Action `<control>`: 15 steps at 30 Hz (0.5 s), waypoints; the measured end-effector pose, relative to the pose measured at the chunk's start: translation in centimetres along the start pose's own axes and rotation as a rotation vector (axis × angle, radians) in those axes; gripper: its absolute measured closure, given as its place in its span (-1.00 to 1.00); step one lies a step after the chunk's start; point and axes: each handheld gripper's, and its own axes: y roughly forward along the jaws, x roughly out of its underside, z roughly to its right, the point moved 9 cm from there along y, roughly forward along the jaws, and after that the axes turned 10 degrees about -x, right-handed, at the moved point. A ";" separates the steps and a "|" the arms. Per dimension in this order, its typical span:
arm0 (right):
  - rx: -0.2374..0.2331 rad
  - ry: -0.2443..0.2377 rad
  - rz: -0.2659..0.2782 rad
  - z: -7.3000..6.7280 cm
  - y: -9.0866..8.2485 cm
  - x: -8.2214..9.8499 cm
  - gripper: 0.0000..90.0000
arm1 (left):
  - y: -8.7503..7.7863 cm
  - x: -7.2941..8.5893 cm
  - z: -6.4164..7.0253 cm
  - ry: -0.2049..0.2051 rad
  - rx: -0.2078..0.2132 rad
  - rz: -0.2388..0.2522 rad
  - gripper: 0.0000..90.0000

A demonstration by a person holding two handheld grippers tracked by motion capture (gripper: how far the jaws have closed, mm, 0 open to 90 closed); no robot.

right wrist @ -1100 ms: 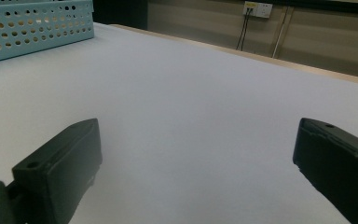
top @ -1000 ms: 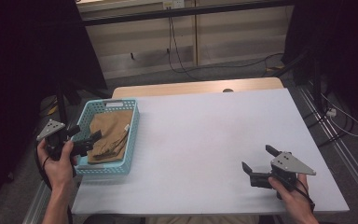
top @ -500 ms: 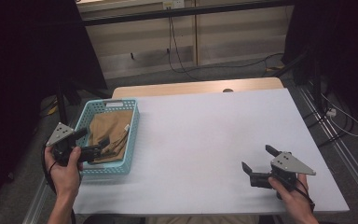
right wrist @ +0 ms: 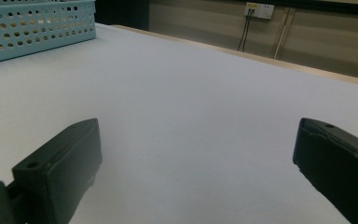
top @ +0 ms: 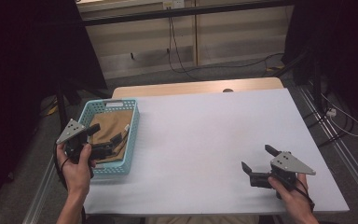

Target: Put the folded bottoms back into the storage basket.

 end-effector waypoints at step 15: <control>-0.002 0.002 0.004 0.0 0.0 0.0 -0.98 | 2.6 0.1 2.6 0.074 -0.012 -0.001 -0.92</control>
